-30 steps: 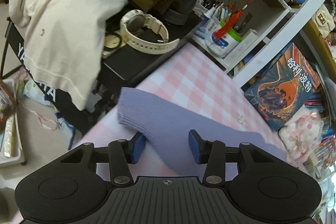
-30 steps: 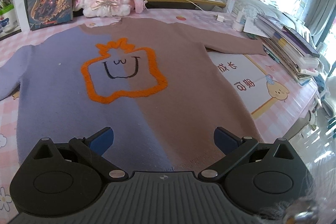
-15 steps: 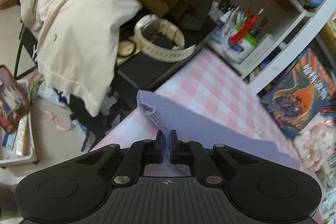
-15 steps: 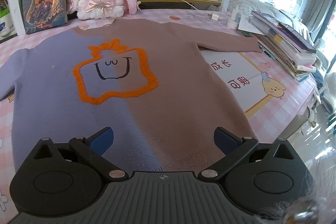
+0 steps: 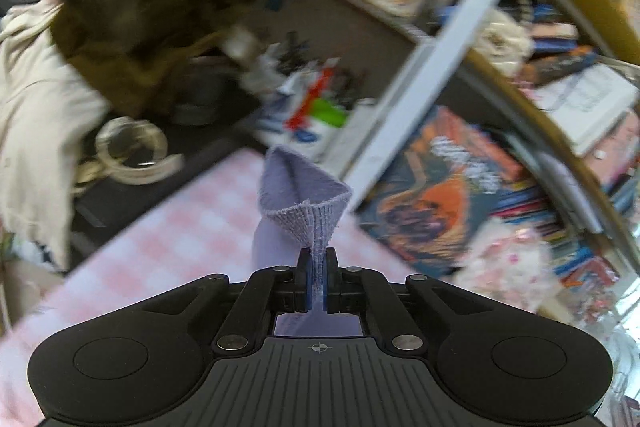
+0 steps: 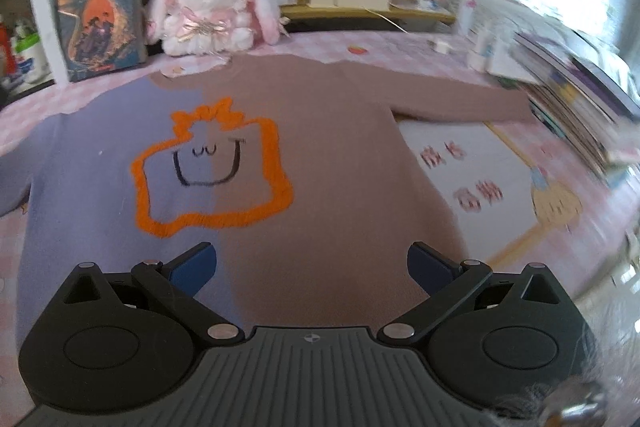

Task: Fold clothes
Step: 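Lift the lavender sleeve with the left gripper and lay it across the body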

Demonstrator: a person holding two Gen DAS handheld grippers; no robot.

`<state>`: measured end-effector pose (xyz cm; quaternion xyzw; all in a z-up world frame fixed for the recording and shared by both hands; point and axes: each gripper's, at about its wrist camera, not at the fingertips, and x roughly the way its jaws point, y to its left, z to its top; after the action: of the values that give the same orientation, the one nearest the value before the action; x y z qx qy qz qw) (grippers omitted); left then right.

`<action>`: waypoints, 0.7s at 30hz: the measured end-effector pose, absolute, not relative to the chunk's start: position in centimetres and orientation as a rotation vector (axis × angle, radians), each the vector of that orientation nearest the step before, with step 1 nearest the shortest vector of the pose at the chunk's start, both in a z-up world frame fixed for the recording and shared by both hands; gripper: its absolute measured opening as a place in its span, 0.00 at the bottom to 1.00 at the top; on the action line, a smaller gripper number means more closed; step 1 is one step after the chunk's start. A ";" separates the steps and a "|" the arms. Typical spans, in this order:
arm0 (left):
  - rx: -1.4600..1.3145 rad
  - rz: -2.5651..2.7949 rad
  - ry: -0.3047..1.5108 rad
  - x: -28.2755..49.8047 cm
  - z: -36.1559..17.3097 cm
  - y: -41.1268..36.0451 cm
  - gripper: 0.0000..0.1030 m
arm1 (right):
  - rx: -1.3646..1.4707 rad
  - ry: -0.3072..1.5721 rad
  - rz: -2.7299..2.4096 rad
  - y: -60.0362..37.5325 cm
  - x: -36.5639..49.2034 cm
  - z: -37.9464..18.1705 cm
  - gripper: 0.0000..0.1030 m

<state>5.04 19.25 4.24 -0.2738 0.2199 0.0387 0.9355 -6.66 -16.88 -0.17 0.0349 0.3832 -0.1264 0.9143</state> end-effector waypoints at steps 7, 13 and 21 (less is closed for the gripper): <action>-0.490 0.035 0.441 6.0 6.0 9.6 0.03 | 0.045 0.762 -0.136 -23.8 -4.8 0.5 1.00; -0.425 0.020 0.456 7.0 6.2 2.7 0.03 | 0.042 0.765 -0.057 -28.5 -4.2 0.3 1.00; -0.346 0.021 0.489 8.1 5.7 -3.6 0.03 | 0.054 0.789 0.038 -31.5 -3.7 -0.7 1.00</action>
<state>8.15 -3.58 5.73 -0.1705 0.2410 0.0106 0.9554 -3.67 -31.49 -0.74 0.0262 0.3844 0.0183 0.9226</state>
